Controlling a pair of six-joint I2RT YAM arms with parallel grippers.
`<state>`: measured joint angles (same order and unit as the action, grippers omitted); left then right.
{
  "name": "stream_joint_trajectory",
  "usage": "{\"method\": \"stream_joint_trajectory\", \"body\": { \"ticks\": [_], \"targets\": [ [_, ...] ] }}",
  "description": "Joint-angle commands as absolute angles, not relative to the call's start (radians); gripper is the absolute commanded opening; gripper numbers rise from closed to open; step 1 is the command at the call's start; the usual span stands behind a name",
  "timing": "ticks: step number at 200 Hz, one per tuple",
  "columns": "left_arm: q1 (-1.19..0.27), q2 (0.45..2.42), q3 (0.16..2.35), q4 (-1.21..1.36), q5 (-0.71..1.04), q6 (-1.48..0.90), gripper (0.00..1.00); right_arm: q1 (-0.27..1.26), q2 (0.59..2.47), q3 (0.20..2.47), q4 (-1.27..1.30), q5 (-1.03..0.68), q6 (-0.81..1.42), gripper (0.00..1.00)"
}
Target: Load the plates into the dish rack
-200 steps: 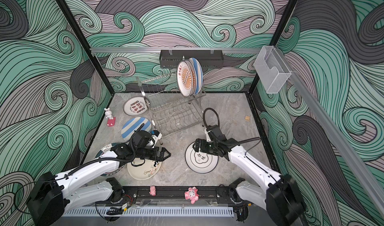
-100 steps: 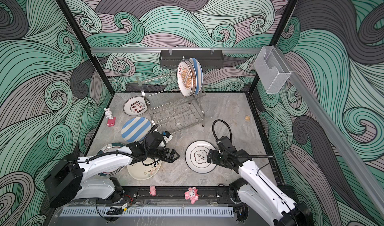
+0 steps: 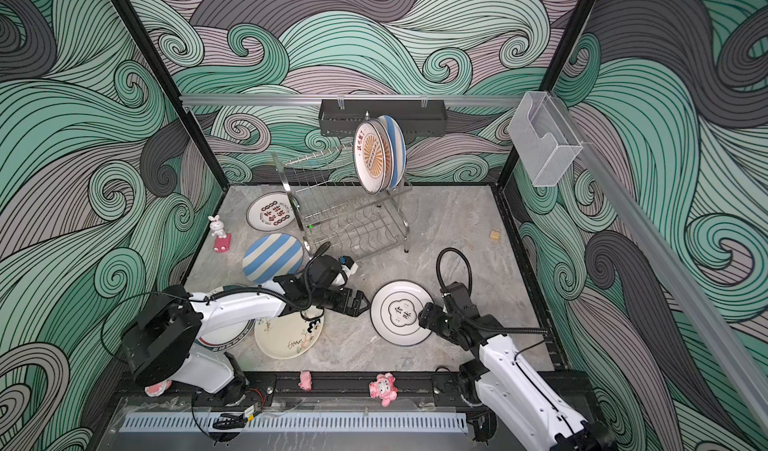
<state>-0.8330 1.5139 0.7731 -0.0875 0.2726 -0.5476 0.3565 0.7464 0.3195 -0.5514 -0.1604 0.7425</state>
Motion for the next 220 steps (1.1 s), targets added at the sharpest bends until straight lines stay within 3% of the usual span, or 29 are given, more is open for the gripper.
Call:
{"method": "stream_joint_trajectory", "body": {
  "ticks": [1, 57, 84, 126, 190, 220],
  "targets": [
    [-0.840, 1.538, 0.814, -0.087, 0.290, -0.531, 0.99, 0.330, 0.750, 0.294, -0.490, -0.217, 0.757, 0.80],
    [-0.840, 1.595, 0.857, -0.075, 0.298, -0.524, 0.99, 0.295, 0.741, 0.215, -0.406, -0.272, 0.806, 0.73],
    [-0.843, 1.640, 0.887, -0.067, 0.326, -0.522, 0.98, 0.286, 0.719, 0.189, -0.392, -0.276, 0.822, 0.48],
    [-0.848, 1.688, 0.916, -0.071, 0.353, -0.511, 0.97, 0.273, 0.714, 0.177, -0.384, -0.286, 0.818, 0.29],
    [-0.866, 1.735, 0.963, -0.058, 0.422, -0.525, 0.95, 0.265, 0.644, 0.164, -0.282, -0.362, 0.822, 0.05],
    [-0.887, 1.750, 0.983, -0.058, 0.431, -0.530, 0.94, 0.262, 0.589, 0.169, -0.286, -0.380, 0.827, 0.03]
  ]
}}
